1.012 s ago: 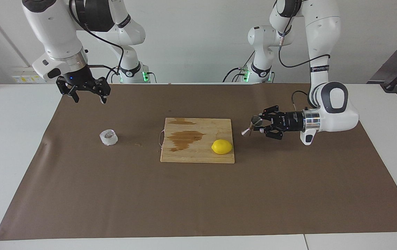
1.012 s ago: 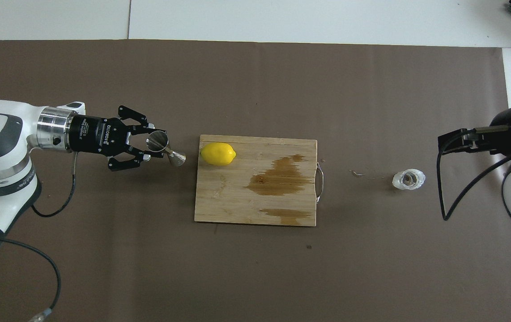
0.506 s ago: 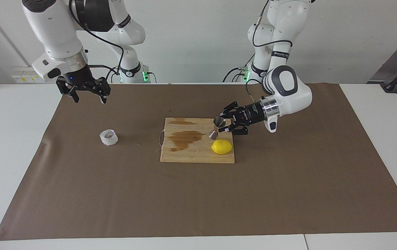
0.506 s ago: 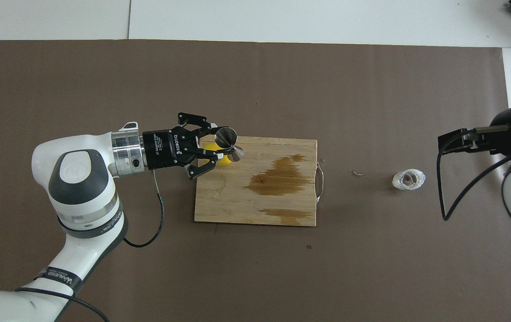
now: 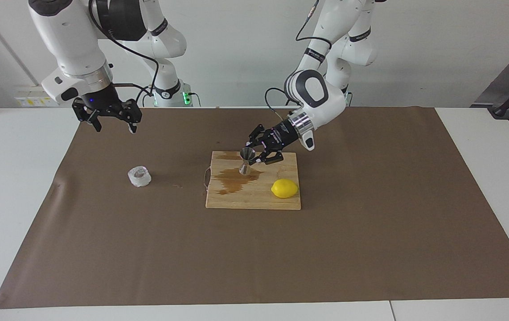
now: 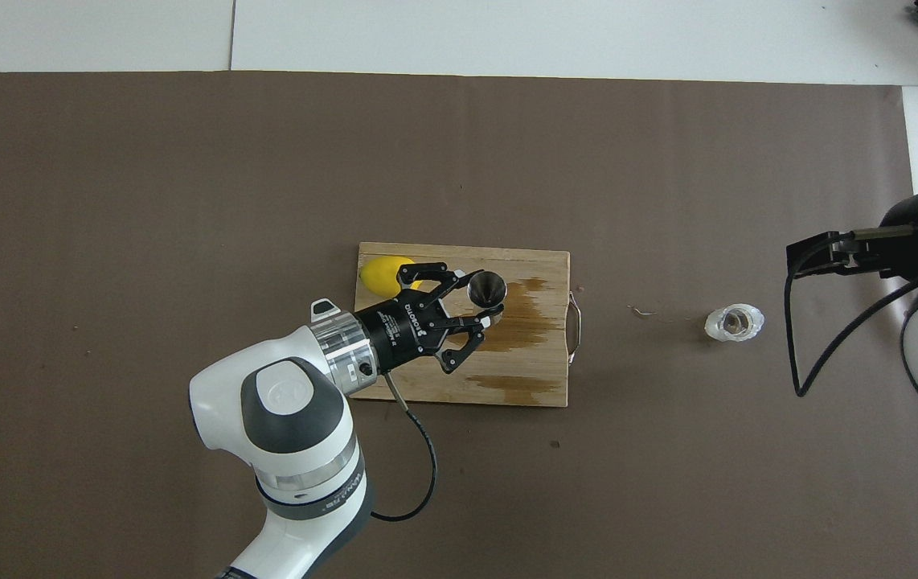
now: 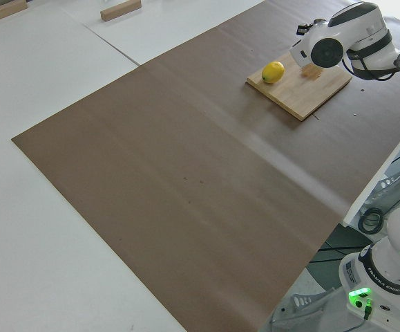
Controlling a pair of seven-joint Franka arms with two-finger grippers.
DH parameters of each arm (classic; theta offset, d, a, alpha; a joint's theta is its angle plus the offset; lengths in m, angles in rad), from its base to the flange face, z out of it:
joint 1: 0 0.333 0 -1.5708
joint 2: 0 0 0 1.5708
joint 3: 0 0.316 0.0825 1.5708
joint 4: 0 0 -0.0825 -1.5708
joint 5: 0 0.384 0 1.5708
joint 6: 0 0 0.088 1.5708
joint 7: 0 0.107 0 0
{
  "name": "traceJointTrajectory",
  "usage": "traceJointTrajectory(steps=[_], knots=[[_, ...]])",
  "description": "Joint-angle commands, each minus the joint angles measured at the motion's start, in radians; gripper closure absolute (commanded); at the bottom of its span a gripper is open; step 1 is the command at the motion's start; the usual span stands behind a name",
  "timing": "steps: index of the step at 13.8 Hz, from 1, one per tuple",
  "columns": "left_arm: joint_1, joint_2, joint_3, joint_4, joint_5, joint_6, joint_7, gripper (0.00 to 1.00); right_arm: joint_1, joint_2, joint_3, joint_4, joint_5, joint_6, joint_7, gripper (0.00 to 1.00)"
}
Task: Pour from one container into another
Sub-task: 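Lower the metal cup onto the board and open the left gripper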
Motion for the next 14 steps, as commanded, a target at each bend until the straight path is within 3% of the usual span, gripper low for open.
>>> traceJointTrajectory(steps=[1, 3, 7, 14], knots=[[-0.045, 0.009, -0.011, -0.008, -0.108, 0.085, 0.083, 1.00, -0.015, -0.025, 0.008, -0.029, 0.027, 0.004, 0.002, 0.00], [-0.073, 0.035, -0.022, -0.007, -0.218, 0.123, 0.182, 1.00, -0.017, -0.025, 0.007, -0.028, 0.027, 0.007, 0.002, 0.00], [-0.075, 0.081, -0.019, 0.013, -0.237, 0.120, 0.227, 1.00, -0.003, -0.027, 0.008, -0.028, 0.027, 0.009, 0.002, 0.00], [-0.067, 0.084, -0.019, 0.039, -0.258, 0.106, 0.302, 1.00, -0.004, -0.028, 0.008, -0.035, 0.027, 0.023, 0.001, 0.00]])
